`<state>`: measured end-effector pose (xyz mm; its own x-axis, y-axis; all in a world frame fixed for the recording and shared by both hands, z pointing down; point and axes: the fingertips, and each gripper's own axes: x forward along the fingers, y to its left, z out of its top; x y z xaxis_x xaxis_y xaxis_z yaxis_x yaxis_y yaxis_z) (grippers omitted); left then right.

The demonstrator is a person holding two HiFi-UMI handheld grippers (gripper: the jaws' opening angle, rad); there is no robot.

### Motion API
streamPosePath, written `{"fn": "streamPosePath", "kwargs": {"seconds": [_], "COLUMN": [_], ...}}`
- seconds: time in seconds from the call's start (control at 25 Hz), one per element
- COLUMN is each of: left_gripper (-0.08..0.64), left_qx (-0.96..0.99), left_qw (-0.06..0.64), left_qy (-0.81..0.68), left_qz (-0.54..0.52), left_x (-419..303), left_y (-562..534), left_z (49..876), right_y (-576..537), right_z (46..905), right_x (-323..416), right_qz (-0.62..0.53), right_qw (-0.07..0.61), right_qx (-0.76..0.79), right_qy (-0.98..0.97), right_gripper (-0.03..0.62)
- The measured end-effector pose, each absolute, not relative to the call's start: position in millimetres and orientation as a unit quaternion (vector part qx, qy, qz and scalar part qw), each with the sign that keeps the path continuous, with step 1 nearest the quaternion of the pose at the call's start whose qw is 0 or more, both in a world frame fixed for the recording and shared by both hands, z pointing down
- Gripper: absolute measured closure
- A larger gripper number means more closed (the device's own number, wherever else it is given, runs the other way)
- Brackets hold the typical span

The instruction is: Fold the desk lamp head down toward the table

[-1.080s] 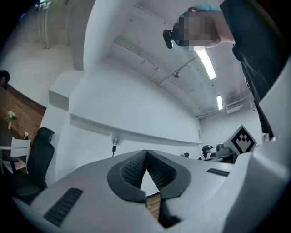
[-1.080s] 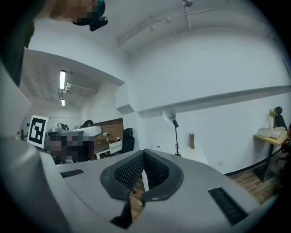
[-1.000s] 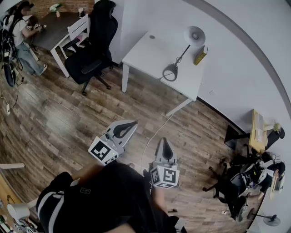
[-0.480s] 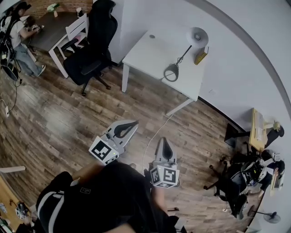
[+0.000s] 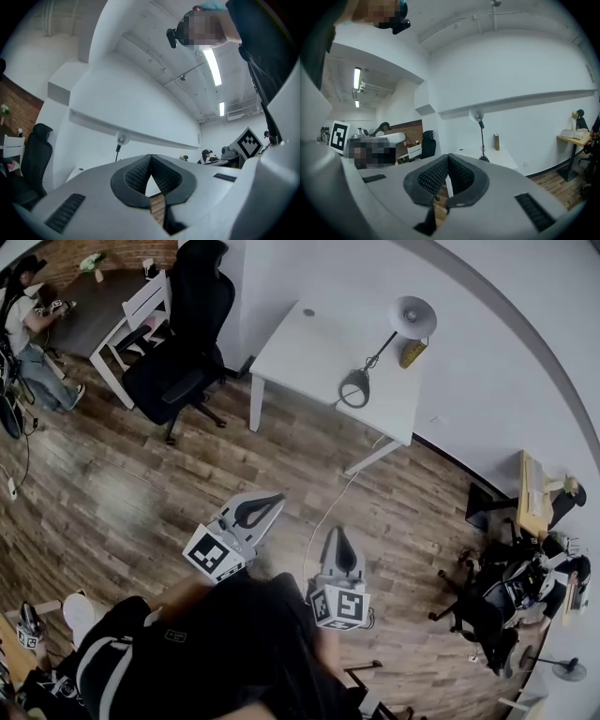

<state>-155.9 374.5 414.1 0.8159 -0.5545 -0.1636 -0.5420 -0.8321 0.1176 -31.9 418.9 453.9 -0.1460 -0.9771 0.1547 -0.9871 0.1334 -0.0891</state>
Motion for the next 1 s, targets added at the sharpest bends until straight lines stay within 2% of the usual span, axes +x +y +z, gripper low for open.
{"fn": "streamPosePath", "kwargs": {"seconds": [0.48, 1.0], "left_gripper": [0.535, 0.537], "left_qx": [0.956, 0.952], "left_qw": [0.048, 0.029], "left_qy": [-0.283, -0.299], "left_qz": [-0.070, -0.060], "left_x": [-153.5, -55.8], "left_y": [327.6, 207.9], "left_z": [438.0, 429.0], "right_y": [367.4, 237.5], "right_z": [476.4, 470.2], "right_x": [-28.0, 70.1], "right_qz": [0.102, 0.090], "right_qw": [0.034, 0.018], "right_qx": [0.654, 0.637], "right_qy": [-0.749, -0.766], "right_gripper": [0.580, 0.580]}}
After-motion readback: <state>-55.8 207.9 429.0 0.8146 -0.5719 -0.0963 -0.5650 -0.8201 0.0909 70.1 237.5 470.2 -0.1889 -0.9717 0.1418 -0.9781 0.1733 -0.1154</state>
